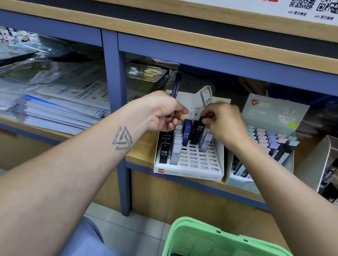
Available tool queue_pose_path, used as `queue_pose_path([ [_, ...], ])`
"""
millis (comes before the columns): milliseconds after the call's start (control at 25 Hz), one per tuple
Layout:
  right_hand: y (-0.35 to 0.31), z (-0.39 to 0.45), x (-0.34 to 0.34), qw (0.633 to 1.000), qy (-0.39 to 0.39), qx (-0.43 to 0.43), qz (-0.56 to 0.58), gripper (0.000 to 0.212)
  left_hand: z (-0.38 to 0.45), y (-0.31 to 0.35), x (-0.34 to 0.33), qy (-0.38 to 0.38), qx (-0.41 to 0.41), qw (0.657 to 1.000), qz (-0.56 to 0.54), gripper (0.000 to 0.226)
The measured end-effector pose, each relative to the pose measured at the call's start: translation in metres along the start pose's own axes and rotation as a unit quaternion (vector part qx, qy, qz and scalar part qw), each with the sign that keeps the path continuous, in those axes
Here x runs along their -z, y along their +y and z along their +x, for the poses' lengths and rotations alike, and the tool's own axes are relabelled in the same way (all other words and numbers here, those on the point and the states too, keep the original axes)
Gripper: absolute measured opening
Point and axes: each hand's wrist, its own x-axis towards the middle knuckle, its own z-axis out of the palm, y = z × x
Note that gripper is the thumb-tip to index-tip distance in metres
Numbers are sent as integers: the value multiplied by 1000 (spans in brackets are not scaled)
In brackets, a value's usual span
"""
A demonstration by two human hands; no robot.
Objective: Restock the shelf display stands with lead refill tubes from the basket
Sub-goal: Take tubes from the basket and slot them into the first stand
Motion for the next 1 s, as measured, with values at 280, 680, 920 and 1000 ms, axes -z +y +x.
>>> queue_pose_path([
  [280, -4, -2, -10, 999, -8, 10, -49, 18, 1, 0, -1, -15, 0, 1000, 15, 15],
  [680, 5, 4, -25, 990, -32, 31, -134, 30, 1, 1, -1, -26, 1, 999, 19, 10],
  [920, -8, 2, -13, 996, -2, -14, 84, 30, 2, -2, 1, -102, 12, 995, 14, 13],
  [1000, -24, 0, 5, 921, -9, -57, 385, 31, 1, -2, 1, -139, 24, 990, 17, 16],
])
